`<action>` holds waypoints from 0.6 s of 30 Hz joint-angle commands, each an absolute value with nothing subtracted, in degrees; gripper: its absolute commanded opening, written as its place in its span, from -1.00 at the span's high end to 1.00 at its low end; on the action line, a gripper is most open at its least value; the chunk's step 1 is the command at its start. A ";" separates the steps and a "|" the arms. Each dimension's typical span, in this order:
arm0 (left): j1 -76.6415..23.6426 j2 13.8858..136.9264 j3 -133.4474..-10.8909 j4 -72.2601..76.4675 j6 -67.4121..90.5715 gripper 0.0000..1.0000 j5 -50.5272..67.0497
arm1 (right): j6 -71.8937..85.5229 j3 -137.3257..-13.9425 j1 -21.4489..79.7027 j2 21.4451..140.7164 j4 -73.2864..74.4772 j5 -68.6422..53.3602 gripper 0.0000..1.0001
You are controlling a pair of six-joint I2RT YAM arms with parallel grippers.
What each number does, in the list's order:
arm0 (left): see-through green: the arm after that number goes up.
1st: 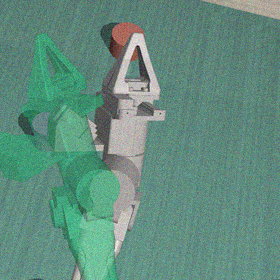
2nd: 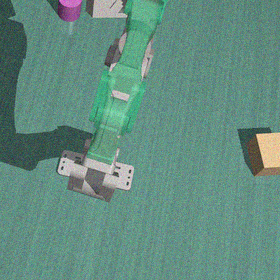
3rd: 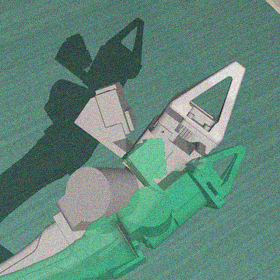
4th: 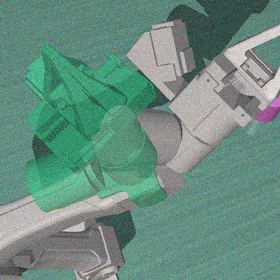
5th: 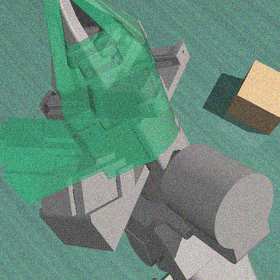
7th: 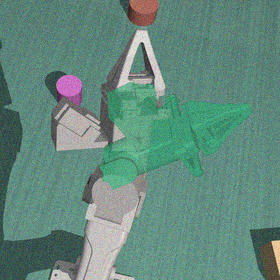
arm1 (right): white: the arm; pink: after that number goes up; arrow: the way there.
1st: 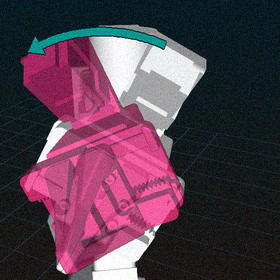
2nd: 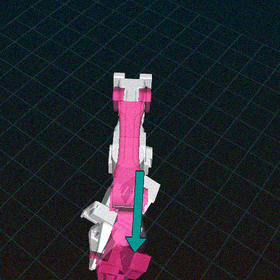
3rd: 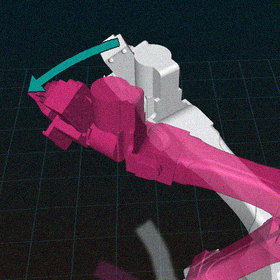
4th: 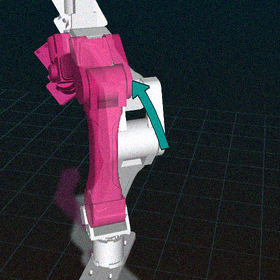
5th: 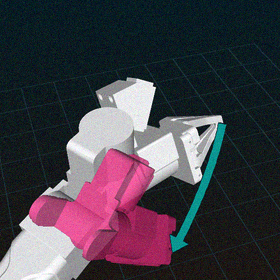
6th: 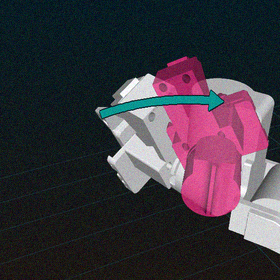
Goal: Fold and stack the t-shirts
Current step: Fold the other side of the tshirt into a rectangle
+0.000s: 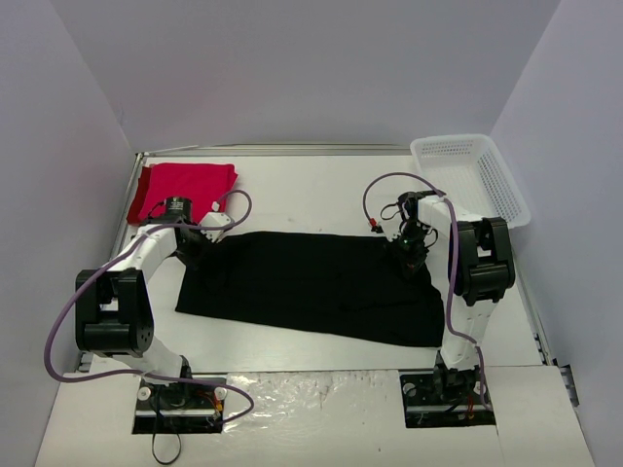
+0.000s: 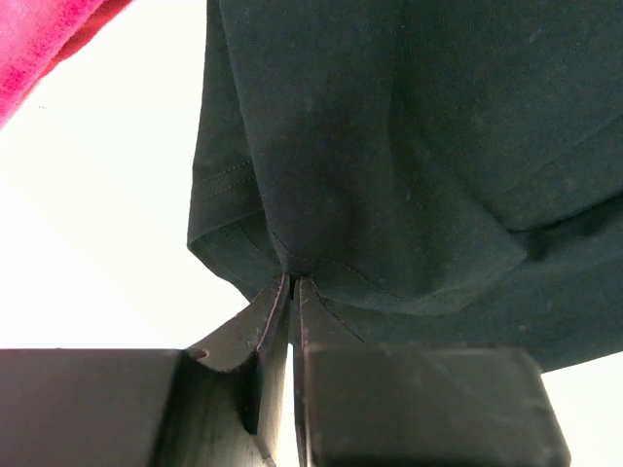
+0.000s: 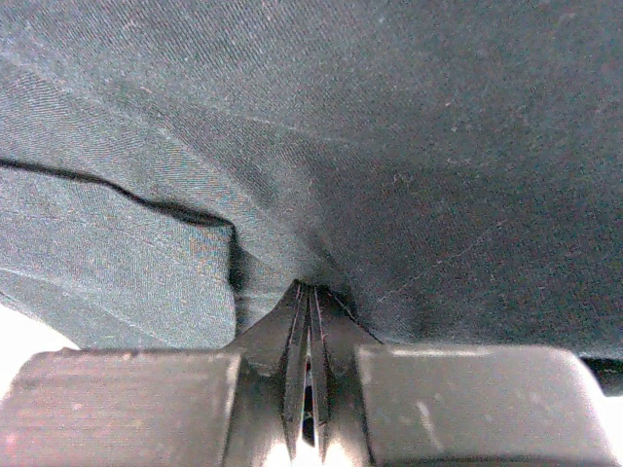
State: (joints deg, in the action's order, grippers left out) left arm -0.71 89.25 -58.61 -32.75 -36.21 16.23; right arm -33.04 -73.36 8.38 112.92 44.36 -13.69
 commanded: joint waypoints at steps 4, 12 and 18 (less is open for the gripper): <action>-0.35 89.38 -59.24 -32.96 -36.91 0.95 16.69 | -33.49 -68.03 8.70 120.23 39.64 -13.10 1.00; -0.35 88.86 -58.54 -29.01 -35.25 0.95 14.86 | -33.57 -67.94 8.70 120.59 39.29 -13.01 1.00; -0.26 85.44 -58.45 -21.72 -32.43 0.95 9.06 | -33.22 -68.64 8.70 120.76 38.94 -13.18 1.00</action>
State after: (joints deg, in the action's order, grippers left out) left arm -0.67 89.47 -58.26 -27.11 -34.46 12.97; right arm -32.97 -73.38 8.38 113.06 44.38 -13.67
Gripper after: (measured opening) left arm 0.030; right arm 0.001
